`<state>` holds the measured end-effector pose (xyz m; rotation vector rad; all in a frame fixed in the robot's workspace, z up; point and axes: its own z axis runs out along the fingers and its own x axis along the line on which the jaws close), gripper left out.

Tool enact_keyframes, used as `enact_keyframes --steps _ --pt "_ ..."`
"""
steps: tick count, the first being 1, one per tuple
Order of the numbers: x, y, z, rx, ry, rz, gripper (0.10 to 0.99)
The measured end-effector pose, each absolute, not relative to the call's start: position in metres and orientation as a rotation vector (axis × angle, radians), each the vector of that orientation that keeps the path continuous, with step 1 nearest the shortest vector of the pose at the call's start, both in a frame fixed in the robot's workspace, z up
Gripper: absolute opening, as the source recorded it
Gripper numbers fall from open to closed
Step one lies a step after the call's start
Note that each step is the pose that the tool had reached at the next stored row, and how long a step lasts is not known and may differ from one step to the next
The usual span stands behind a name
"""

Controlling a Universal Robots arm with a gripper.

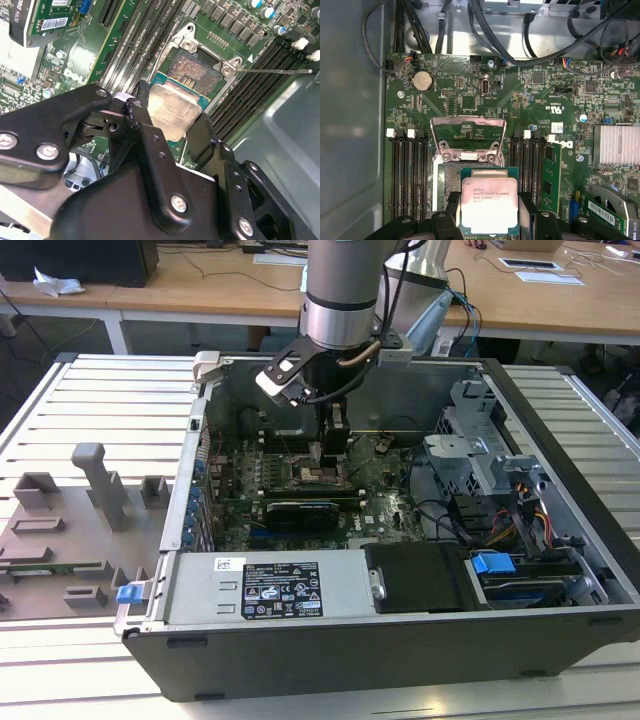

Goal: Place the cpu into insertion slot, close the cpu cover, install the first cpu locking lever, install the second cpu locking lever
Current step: 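Place the cpu into insertion slot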

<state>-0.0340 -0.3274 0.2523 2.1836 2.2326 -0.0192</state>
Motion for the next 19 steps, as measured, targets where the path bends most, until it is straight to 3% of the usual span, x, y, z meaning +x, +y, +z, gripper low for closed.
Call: enact_keyframes --steps 19 --pt "-0.048 -0.324 0.234 2.183 2.233 -0.019 0.541"
